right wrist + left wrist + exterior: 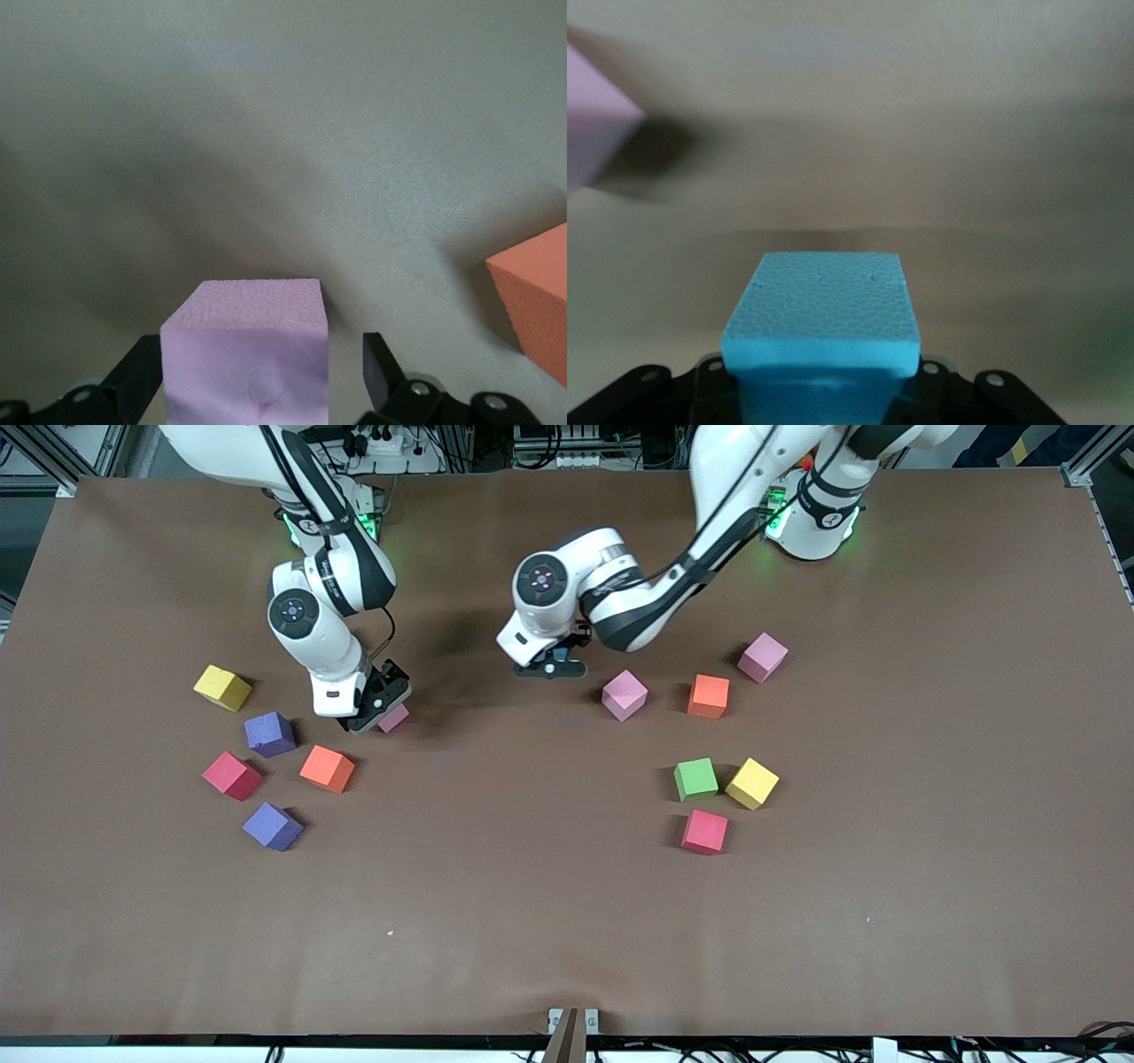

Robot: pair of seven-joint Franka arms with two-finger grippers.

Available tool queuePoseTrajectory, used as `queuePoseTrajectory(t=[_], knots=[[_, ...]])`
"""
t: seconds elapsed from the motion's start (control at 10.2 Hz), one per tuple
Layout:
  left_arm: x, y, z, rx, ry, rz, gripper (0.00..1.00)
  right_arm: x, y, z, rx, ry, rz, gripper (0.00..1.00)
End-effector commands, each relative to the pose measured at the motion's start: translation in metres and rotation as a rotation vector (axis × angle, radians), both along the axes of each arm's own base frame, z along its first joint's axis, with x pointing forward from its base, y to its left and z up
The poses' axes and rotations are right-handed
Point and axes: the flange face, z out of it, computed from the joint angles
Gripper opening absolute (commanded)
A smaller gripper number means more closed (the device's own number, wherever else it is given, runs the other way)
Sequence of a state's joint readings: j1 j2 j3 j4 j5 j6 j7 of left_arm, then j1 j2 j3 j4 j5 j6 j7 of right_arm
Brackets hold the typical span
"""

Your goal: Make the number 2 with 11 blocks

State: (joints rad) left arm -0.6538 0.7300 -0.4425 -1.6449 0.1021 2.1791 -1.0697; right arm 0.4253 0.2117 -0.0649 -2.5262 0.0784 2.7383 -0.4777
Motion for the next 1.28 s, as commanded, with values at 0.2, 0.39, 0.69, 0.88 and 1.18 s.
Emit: queuePoseTrajectory(t=[0.2, 0.39, 0.69, 0.88, 1.18], knots=[[-0.01, -0.029, -0.011, -0.005, -0.096, 0.001, 0.37, -0.004, -0.005, -0.007, 0.004, 0.009, 0.004, 0.73], [-0.014, -0.036, -0.006, -0.017, -0.104, -0.005, 0.38, -0.003, -0.008, -0.006, 0.003, 0.014, -0.004, 0.43], [-0.029, -0.043, -0.006, -0.017, -0.102, -0.028, 0.39, 0.004, -0.004, 0.014, 0.002, 0.054, -0.005, 0.4], [-0.039, -0.048, -0.005, -0.021, -0.101, -0.044, 0.4, 0.008, -0.006, 0.027, 0.005, 0.061, -0.008, 0.4], [-0.045, -0.05, -0.021, -0.018, -0.096, -0.056, 0.41, 0.015, -0.006, 0.063, 0.015, 0.079, -0.014, 0.37]])
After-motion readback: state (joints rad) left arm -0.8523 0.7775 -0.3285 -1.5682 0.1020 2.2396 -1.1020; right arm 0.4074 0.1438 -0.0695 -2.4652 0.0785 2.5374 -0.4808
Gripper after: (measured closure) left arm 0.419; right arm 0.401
